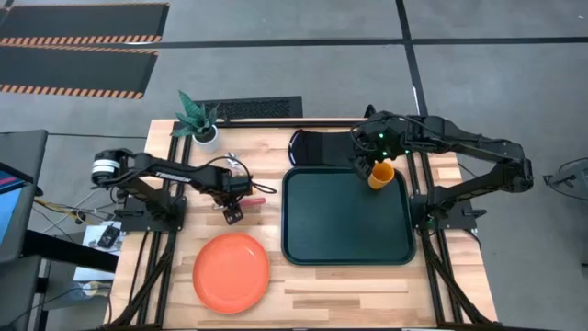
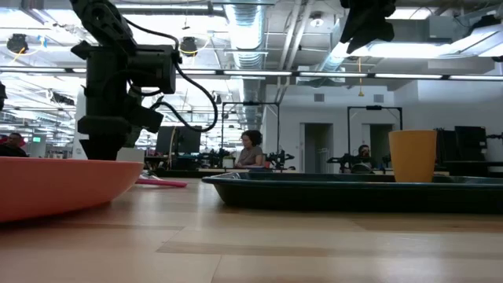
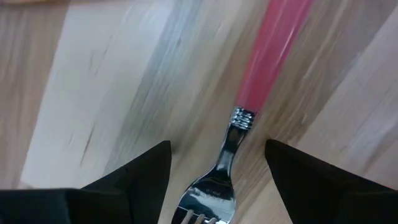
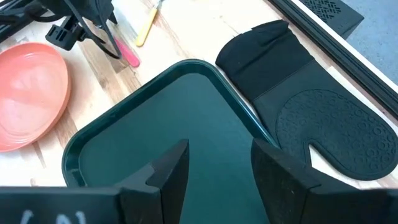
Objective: Pick and place plate/cup/fork/spoon on tray
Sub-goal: Put the pink fork in the middle left of the green serving tray
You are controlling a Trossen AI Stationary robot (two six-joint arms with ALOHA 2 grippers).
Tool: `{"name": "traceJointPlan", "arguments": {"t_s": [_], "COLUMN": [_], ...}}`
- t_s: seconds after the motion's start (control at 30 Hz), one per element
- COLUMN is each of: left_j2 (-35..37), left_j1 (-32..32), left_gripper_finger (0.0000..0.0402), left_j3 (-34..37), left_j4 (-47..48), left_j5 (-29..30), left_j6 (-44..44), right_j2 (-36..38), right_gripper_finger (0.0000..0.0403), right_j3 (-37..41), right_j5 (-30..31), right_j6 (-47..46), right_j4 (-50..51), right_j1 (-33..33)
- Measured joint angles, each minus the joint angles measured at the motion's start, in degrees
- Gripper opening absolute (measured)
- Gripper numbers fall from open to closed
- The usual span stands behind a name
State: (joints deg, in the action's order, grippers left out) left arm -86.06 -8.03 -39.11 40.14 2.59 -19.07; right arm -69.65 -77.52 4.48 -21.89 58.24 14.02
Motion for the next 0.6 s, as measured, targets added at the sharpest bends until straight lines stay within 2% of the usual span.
{"name": "traceJointPlan", "arguments": {"t_s": [0.13, 0.47, 0.6], "left_j2": [-0.9, -1.0, -1.1], "left_j1": [0.0, 0.0, 0.1], "left_gripper_finger": [0.0208, 0.0018, 0.0012], "left_j3": [-0.1, -2.6, -4.0], "left_j4": [0.1, 2.0, 2.7], "left_j5": [-1.3, -2.4, -3.9], "left_j6": [0.0, -2.7, -4.7], "right_j2": [0.0, 0.0, 0.0], "right_gripper_finger": [0.0196, 0.0187, 0.0183], "right_j3": [0.0, 0.0, 0.0], "right_j5": [0.0, 0.0, -0.1], "right_j6": [-0.1, -0.1, -0.1], "right_j4": [0.0, -0.2, -0.3], "right_j1": [-0.1, -0.1, -0.1]}}
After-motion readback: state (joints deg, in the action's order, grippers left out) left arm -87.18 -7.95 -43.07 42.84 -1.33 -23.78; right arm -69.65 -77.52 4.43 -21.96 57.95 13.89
